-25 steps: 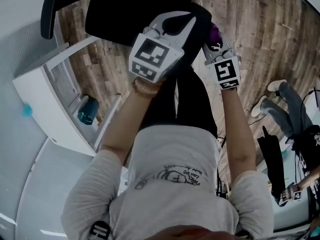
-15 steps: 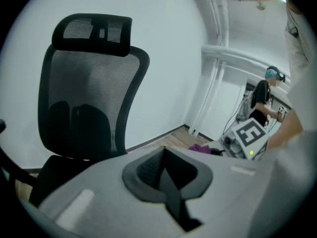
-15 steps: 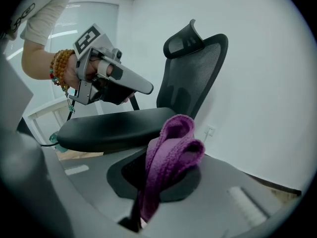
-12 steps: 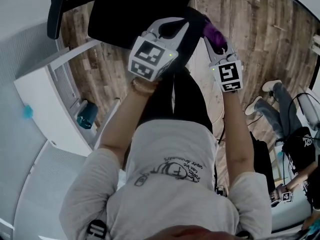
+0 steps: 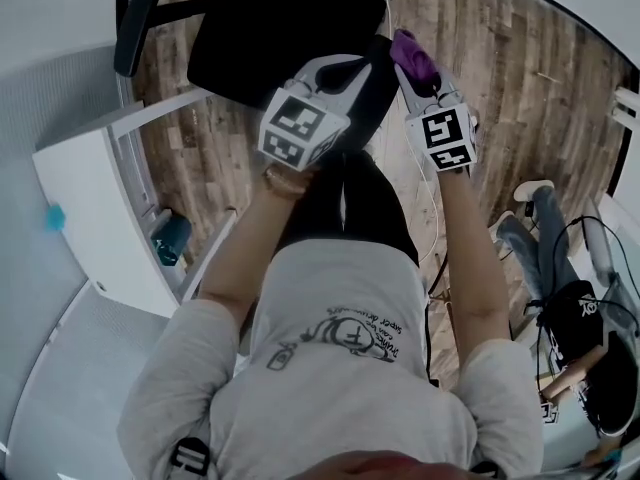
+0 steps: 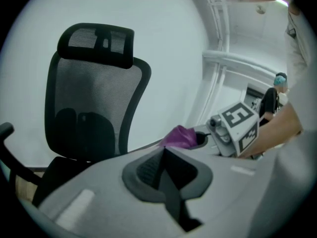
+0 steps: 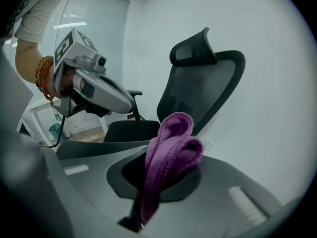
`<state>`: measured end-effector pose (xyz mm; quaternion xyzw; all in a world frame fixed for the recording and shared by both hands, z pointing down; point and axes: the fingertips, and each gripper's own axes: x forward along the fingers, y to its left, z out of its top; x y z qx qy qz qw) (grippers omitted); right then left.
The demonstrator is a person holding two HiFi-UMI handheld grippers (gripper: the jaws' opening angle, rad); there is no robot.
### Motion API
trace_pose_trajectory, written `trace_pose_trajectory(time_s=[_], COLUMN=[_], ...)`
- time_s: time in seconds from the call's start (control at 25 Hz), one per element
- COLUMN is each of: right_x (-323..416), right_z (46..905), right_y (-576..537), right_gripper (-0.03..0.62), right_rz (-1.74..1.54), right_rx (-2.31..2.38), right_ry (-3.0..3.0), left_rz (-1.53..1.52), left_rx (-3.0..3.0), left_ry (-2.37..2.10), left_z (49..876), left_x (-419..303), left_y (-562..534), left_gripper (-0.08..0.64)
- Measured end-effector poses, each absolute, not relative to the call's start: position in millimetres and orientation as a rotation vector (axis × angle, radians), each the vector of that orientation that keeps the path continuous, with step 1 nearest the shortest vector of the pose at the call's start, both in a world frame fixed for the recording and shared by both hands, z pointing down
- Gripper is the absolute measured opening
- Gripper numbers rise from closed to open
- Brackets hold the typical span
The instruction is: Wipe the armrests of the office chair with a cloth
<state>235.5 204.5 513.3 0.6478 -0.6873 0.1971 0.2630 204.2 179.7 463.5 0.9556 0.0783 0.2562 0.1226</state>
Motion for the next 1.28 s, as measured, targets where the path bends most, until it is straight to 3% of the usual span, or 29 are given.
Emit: trace_pose_trajectory(time_s=[0.92, 1.28], right_x=[48, 15], right_z=[523, 494], right_y=[257, 240], right_gripper=[0.027, 0.026], right_rz=[0.636, 0.58], right_rx=[1.317, 1.234], right_ry=[-2.136, -2.251], left_rz=[0.678, 0.631], left_rx=[2.709, 2.692], left_ry=[-0.086, -0.219], left_z=[460, 445], left_x=[101, 64], left_y=[184, 162], left_gripper=[0.002, 0.002])
